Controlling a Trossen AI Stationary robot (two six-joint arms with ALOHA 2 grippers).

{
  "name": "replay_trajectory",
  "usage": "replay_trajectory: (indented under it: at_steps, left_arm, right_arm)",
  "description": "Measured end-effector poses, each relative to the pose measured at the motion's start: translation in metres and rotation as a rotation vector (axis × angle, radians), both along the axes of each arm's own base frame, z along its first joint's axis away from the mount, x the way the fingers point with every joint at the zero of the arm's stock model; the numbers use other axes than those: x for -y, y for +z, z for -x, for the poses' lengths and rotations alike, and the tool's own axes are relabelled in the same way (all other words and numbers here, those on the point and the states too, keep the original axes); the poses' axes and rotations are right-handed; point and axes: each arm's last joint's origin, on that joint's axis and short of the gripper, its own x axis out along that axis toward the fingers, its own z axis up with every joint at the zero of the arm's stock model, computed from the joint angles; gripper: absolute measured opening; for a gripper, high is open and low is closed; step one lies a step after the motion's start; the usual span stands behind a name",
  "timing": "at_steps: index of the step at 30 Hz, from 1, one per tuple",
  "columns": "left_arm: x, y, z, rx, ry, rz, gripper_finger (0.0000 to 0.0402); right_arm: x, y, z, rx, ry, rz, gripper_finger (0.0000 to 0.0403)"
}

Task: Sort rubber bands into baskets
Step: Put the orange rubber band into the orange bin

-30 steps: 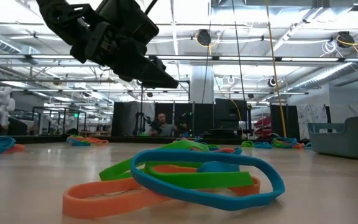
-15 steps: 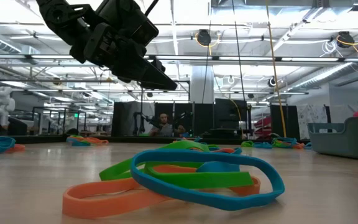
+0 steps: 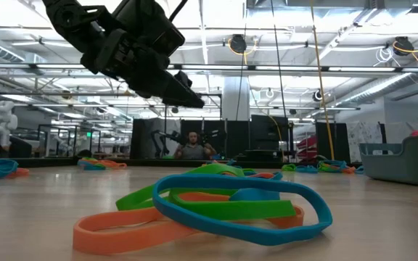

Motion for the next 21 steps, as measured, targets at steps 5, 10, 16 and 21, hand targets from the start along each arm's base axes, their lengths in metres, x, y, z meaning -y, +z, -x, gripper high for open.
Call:
replay_trajectory:
  at_steps: [5,10,16,21]
  left_arm:
    - [0.0,0.001,0.0,-0.116,0.0,0.005,0.0191]
    - [0.001,0.011,0.013,-0.216,0.0,0.008,0.0191]
    - [0.012,0.047,0.037,-0.152,0.004,0.057,0.0191]
    - [0.032,0.067,0.065,-0.059,0.028,0.021,0.0191]
  right_arm:
    - [0.001,0.001,0.0,-0.003,0.035,-0.007,0.01]
    - [0.007,0.009,-0.009,0.034,0.101,-0.005,0.01]
    - [0.021,0.015,-0.033,0.14,0.249,0.052,0.01]
    - [0.039,0.016,-0.056,0.18,0.366,0.06,0.01]
